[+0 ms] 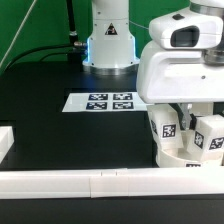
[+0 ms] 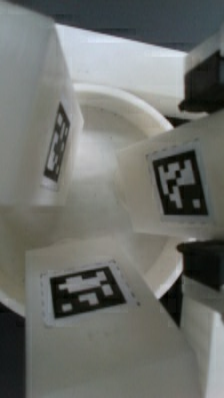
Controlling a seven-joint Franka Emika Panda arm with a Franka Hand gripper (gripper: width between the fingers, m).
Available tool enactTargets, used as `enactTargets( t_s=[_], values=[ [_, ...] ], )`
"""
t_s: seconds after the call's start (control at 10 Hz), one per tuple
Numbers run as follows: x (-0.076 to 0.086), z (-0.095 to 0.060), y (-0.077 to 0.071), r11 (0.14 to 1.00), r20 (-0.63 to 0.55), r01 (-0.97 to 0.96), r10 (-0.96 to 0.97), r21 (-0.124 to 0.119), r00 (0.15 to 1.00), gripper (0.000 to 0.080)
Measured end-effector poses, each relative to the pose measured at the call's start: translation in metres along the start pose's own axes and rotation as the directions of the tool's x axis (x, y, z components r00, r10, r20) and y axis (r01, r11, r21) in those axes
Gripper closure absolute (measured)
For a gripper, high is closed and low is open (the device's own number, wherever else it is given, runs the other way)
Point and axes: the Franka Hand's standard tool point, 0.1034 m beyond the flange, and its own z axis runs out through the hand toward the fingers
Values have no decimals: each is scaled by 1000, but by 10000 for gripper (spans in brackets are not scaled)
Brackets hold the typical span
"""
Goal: Assemble stool
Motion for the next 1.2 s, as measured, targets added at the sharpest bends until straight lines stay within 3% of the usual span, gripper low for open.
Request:
enactTargets(
  t_s=[0.5,0.7,0.8,1.2],
  values=[
    [10,-1,14,860,-20,-509,510,27,860,453],
    [13,0,20,701,-14,-711,713,57,701,453],
    [14,0,21,644,-19,-763,764,48,644,453],
    [10,1,29,392,-1,-918,920,58,392,452]
  ],
)
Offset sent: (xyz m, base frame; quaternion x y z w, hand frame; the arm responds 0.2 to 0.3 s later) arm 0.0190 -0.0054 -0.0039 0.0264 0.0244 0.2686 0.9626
